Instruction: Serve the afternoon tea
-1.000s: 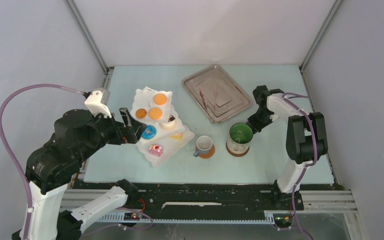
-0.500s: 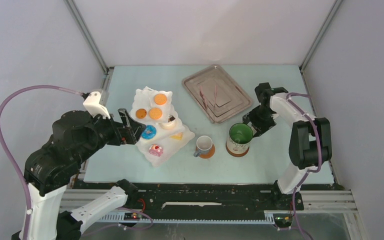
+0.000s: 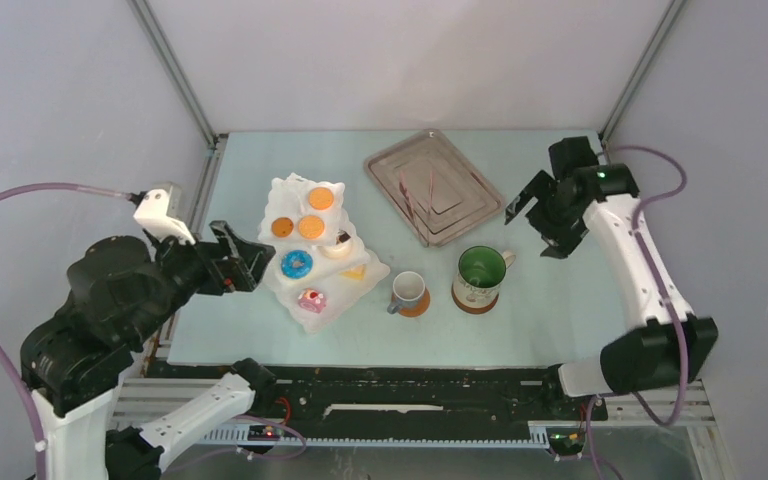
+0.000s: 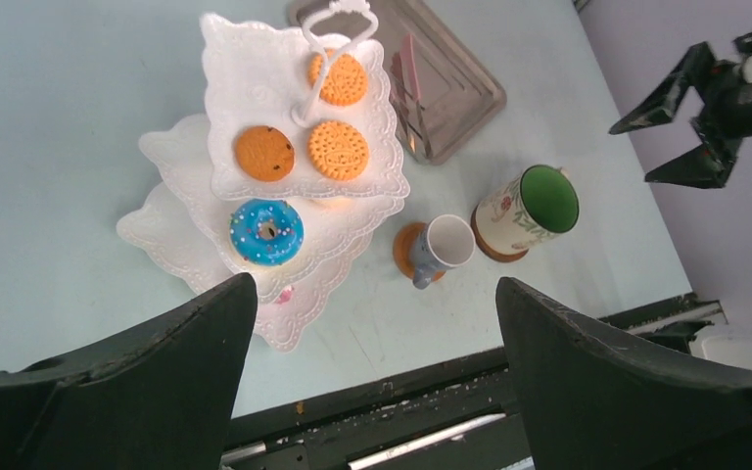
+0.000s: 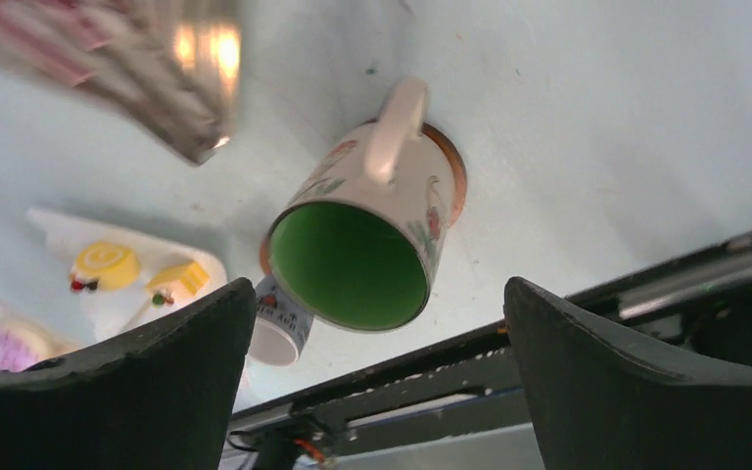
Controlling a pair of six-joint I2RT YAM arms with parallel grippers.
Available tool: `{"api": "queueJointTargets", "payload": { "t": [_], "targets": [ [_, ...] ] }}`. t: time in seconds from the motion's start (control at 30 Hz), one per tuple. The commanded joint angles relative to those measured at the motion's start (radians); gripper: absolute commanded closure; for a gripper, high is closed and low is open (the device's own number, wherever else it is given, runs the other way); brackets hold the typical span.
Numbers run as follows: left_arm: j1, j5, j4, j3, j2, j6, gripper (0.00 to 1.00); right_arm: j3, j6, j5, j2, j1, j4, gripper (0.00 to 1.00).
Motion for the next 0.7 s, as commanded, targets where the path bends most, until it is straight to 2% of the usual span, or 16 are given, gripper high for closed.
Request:
{"api": "queueJointTargets", "payload": {
  "t": [0.0, 0.1, 0.23, 0.43, 0.53, 0.67],
  "targets": [
    [0.003, -0.065, 0.043, 0.042, -0.038, 0.017, 0.0, 0.16, -0.272, 0.035, -0.144, 0.058, -0.057, 0.0],
    [0.003, -0.101, 0.097, 0.049, -0.066, 0.015, 0.0, 0.187, -0.384, -0.12, -0.251, 0.084, -0.001, 0.0],
    [0.003, -0.155, 0.187, 0.065, -0.095, 0.031, 0.0, 0.23, -0.431, -0.268, -0.401, 0.089, 0.077, 0.0],
    [0.003, -0.199, 0.282, 0.127, -0.105, 0.037, 0.0, 0.293, -0.452, -0.205, -0.584, 0.09, 0.106, 0.0],
    [0.003, -0.185, 0.315, 0.158, -0.106, 0.035, 0.0, 0.313, -0.464, -0.141, -0.629, 0.089, 0.09, 0.0],
    [0.003, -0.188, 0.324, 0.17, -0.113, 0.026, 0.0, 0.322, -0.478, -0.136, -0.678, 0.089, 0.109, 0.0]
  ]
}}
